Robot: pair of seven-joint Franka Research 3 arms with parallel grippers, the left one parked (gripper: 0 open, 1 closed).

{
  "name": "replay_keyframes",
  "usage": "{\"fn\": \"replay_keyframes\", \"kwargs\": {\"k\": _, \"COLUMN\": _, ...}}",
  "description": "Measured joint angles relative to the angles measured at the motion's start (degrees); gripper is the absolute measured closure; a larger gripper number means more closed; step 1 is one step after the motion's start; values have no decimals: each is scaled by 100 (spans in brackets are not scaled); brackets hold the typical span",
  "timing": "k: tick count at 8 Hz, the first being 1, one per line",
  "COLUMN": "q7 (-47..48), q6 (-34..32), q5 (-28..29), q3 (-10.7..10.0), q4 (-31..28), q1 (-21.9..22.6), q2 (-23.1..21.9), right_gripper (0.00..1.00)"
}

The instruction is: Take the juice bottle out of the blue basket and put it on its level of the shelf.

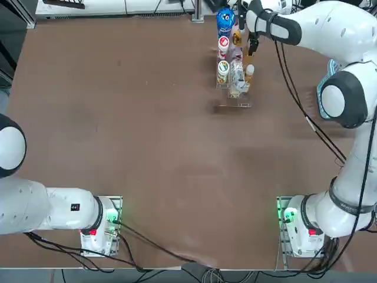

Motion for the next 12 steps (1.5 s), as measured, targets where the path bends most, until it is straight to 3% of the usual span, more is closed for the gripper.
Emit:
{"fn": "replay_keyframes", "kwargs": {"k": 10, "q7": 1, "q6": 113, "q5": -216, "q3": -3, "q4": 1, "q1": 60, "q2": 173, "right_gripper": 42}}
{"fn": "replay_keyframes", "kwargs": {"k": 12, "q7": 1, "q6": 122, "q5": -242, "q3": -37, "q4": 49, "q1": 57, "q2": 170, "right_gripper": 10}}
